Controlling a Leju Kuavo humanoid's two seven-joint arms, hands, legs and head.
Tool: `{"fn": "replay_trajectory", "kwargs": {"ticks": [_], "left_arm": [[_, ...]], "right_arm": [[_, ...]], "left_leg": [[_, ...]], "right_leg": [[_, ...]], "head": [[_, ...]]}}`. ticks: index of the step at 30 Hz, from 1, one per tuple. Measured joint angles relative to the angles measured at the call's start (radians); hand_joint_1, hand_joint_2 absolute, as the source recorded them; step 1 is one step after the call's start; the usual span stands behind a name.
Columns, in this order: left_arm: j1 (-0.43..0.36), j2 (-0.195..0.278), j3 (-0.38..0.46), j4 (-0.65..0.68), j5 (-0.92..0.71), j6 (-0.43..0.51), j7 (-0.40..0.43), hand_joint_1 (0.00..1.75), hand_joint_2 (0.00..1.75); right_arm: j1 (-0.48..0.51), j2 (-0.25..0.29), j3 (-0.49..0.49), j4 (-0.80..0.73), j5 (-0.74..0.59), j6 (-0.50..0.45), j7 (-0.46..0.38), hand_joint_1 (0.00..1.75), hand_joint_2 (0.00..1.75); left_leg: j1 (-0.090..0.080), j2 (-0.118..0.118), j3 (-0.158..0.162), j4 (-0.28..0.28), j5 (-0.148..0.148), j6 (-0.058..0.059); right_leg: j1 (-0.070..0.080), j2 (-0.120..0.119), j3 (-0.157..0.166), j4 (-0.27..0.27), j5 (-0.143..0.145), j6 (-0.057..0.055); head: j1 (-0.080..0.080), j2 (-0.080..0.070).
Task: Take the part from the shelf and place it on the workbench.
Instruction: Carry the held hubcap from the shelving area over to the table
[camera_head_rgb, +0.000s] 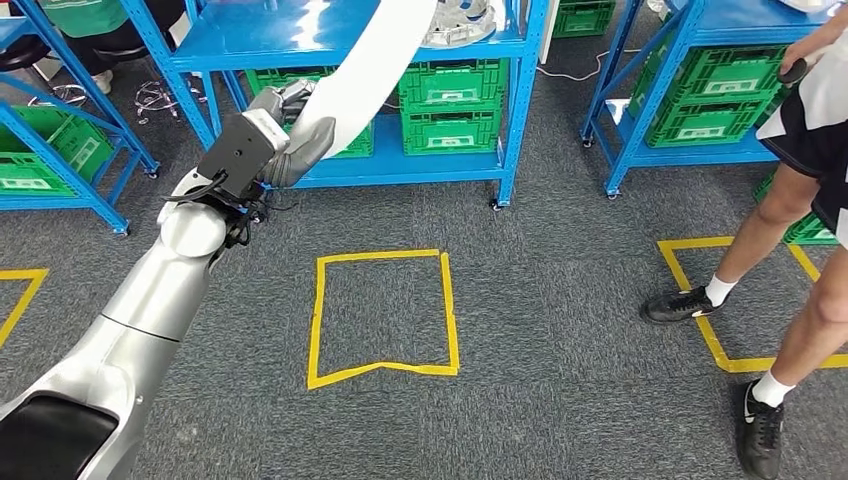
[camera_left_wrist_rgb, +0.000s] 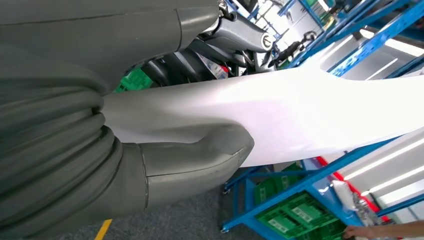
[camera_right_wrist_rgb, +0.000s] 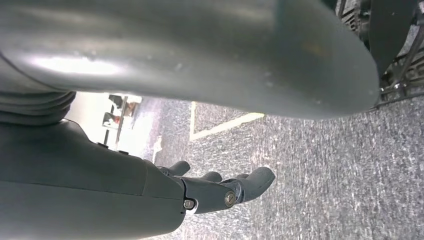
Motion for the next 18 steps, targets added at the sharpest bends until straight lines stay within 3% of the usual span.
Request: {"fn": "replay_trajectory", "kwargs": {"ticks": [2, 3, 5, 7, 8, 9, 11, 13, 15, 17, 18], "left_arm": [[-0.002, 0.000, 0.001, 0.003, 0.001, 0.002, 0.000, 1.75, 1.75], [-0.003, -0.001, 0.001, 0.006, 0.001, 0.004, 0.001, 1.75, 1.75], [-0.007, -0.002, 0.003, 0.012, 0.001, 0.008, 0.003, 1.75, 1.75], [-0.007, -0.004, 0.004, 0.018, -0.002, 0.011, 0.005, 1.75, 1.75], [-0.005, -0.005, 0.004, 0.021, -0.004, 0.013, 0.005, 1.75, 1.75], [-0.004, -0.005, 0.004, 0.024, -0.007, 0.015, 0.005, 1.75, 1.75], [-0.002, -0.005, 0.005, 0.028, -0.011, 0.019, 0.004, 1.75, 1.75], [-0.003, -0.005, 0.005, 0.029, -0.012, 0.021, 0.002, 1.75, 1.75], [-0.003, -0.006, 0.006, 0.030, -0.012, 0.022, 0.000, 1.75, 1.75], [-0.002, -0.005, 0.007, 0.031, -0.013, 0.022, -0.002, 1.75, 1.75], [-0.002, -0.004, 0.009, 0.031, -0.014, 0.023, -0.002, 1.75, 1.75]], "right_arm": [[0.000, 0.000, -0.001, 0.000, 0.000, -0.002, 0.000, 0.00, 0.00], [0.000, 0.000, -0.001, 0.000, 0.001, -0.003, 0.000, 0.00, 0.00], [0.001, 0.000, -0.001, 0.000, 0.004, -0.004, 0.000, 0.00, 0.00], [0.001, 0.000, -0.001, 0.000, 0.008, -0.005, 0.000, 0.00, 0.00], [0.001, 0.000, -0.001, 0.000, 0.010, -0.005, 0.000, 0.00, 0.00], [0.001, 0.000, -0.001, 0.000, 0.011, -0.005, 0.000, 0.00, 0.00], [0.001, 0.000, -0.001, 0.000, 0.012, -0.005, 0.000, 0.00, 0.00], [0.001, -0.001, -0.001, 0.000, 0.014, -0.003, -0.001, 0.00, 0.00], [0.000, -0.002, -0.001, 0.000, 0.017, 0.000, -0.005, 0.00, 0.00], [0.000, 0.000, -0.001, 0.000, 0.020, 0.001, -0.008, 0.00, 0.00], [-0.001, 0.000, -0.001, 0.000, 0.020, 0.001, -0.008, 0.00, 0.00]], "left_leg": [[-0.001, -0.006, -0.001, -0.015, 0.009, 0.015], [0.000, -0.011, -0.003, -0.018, 0.018, 0.023], [0.004, -0.020, -0.011, -0.022, 0.035, 0.035], [0.002, -0.033, -0.030, -0.016, 0.047, 0.039], [0.001, -0.040, -0.038, -0.012, 0.050, 0.039], [0.000, -0.048, -0.045, -0.007, 0.052, 0.038], [0.000, -0.063, -0.054, 0.003, 0.053, 0.035], [-0.001, -0.077, -0.064, 0.014, 0.052, 0.029], [0.000, -0.090, -0.074, 0.018, 0.053, 0.019], [0.002, -0.103, -0.079, 0.015, 0.057, 0.007], [0.001, -0.096, -0.083, 0.020, 0.053, 0.002]], "right_leg": [[-0.003, -0.006, 0.001, -0.006, 0.010, 0.015], [-0.003, -0.005, -0.003, 0.004, 0.000, 0.020], [-0.003, 0.002, -0.036, 0.085, -0.058, 0.025], [0.000, 0.008, -0.087, 0.222, -0.130, 0.027], [0.001, 0.010, -0.100, 0.267, -0.147, 0.027], [0.003, 0.012, -0.095, 0.275, -0.146, 0.026], [0.005, 0.022, -0.027, 0.176, -0.101, 0.019], [0.004, 0.052, 0.046, 0.055, -0.073, 0.010], [0.006, 0.064, 0.067, 0.014, -0.076, 0.004], [0.004, 0.046, 0.068, 0.007, -0.072, -0.004], [0.002, 0.037, 0.071, 0.002, -0.069, -0.009]], "head": [[0.000, 0.000], [0.000, 0.000], [0.001, 0.000], [0.002, 0.000], [0.002, 0.000], [0.002, 0.000], [0.002, 0.000], [0.002, 0.000], [0.001, 0.000], [0.002, 0.000], [-0.001, 0.000]]}}
